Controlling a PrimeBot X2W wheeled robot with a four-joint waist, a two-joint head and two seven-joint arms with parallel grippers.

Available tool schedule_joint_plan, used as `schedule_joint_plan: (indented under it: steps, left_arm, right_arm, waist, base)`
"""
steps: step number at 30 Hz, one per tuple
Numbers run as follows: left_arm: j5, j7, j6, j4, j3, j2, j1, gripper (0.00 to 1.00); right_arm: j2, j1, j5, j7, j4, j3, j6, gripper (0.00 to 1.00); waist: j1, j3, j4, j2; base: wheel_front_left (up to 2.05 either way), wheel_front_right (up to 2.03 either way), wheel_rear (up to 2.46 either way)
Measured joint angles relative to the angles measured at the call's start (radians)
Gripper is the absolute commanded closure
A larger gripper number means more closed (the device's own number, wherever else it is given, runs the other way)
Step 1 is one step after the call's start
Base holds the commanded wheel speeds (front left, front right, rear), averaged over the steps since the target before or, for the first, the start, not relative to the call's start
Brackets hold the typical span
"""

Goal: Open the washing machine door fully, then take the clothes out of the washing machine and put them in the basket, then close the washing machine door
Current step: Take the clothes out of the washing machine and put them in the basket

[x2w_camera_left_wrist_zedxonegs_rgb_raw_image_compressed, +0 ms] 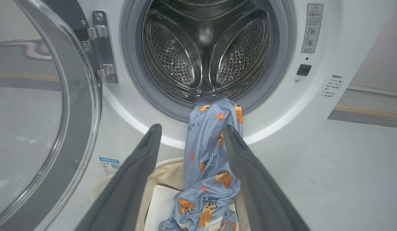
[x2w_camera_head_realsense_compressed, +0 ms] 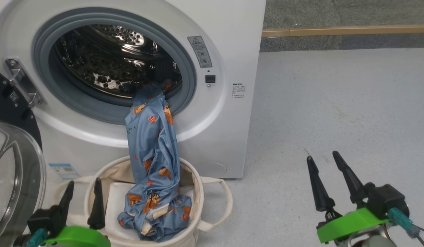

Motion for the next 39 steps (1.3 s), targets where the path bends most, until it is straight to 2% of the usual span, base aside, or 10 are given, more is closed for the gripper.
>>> schedule_joint_plan:
  steps: [6, 29, 39]
  left_arm:
    - [-0.004, 0.026, 0.016, -0.025, -0.01, 0.001, 0.017, 0.0]
    - [-0.004, 0.051, 0.034, -0.039, -0.042, 0.001, 0.006, 0.0]
    - [-0.007, 0.071, 0.023, -0.033, -0.058, 0.005, -0.046, 0.0]
  right_arm:
    - [-0.009, -0.001, 0.0, 0.0, 0.0, 0.013, 0.0, 0.0]
    - [-0.028, -0.024, -0.014, 0.0, -0.01, -0.007, 0.0, 0.0]
    - [-0.021, -0.028, -0.013, 0.0, -0.014, -0.016, 0.0, 0.0]
  waist:
    - [0.0, 0.004, 0.008, 0.0]
    - [0.0, 0.047, 0.007, 0.0]
    - [0.0, 0.077, -0.001, 0.0]
  base:
    - [0.0, 0.0, 0.0]
    - [0.0, 0.0, 0.0]
    - [0.0, 0.0, 0.0]
